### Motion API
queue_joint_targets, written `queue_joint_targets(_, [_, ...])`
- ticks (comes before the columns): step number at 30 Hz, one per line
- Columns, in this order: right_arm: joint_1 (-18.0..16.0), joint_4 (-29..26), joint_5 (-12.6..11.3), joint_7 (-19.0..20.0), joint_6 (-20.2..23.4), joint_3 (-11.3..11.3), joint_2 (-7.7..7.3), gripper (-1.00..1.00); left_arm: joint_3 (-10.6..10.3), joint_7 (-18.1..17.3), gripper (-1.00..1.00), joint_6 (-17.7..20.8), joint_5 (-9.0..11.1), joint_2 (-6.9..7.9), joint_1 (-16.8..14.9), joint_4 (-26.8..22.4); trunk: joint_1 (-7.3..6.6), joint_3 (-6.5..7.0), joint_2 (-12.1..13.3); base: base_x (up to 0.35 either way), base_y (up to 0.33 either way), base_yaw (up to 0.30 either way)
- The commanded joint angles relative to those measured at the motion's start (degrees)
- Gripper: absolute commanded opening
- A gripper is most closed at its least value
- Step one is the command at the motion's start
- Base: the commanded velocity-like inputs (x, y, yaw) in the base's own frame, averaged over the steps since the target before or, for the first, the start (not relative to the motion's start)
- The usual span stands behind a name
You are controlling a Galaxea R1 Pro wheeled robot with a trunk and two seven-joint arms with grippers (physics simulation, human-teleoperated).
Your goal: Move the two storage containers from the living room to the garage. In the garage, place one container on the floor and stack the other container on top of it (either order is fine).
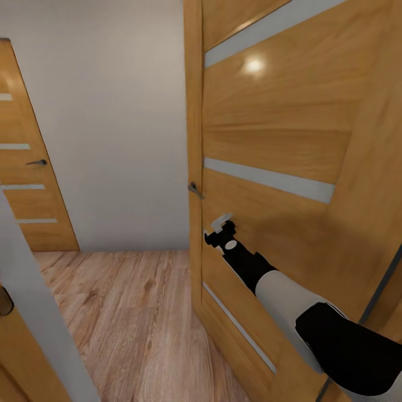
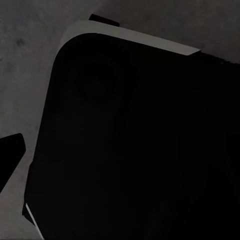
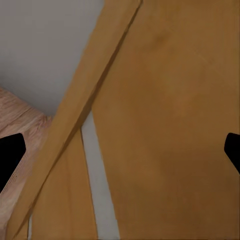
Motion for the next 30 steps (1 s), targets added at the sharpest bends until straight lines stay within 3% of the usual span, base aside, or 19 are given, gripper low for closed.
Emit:
queue_joint_targets(1, [0.0, -0.1, 0.6, -0.7, 0.5, 0.3, 0.0, 1.0, 0.1, 0.0, 1.0, 0.0, 0.3, -0.01, 0.0, 0.0, 0.0, -0.06, 0.0, 0.0, 0.0, 0.285])
queue_joint_targets(7, [0.0, -0.1, 0.6, -2.6, 0.5, 0.2, 0.0, 1.0, 0.1, 0.0, 1.0, 0.0, 0.3, -0.02, 0.0, 0.0, 0.0, -0.06, 0.0, 0.0, -0.002, 0.112])
queue_joint_targets(17, [0.0, -0.1, 0.6, -2.6, 0.5, 0.3, 0.0, 1.0, 0.0, 0.0, 1.0, 0.0, 0.3, 0.01, 0.0, 0.0, 0.0, -0.06, 0.0, 0.0, -0.155, 0.009])
queue_joint_targets(30, [0.0, 0.4, 0.7, -2.8, 0.2, 0.4, 0.0, 1.0, 0.1, 0.0, 1.0, 0.0, 0.3, 0.0, 0.0, 0.0, 0.0, -0.06, 0.0, 0.0, -0.013, 0.0])
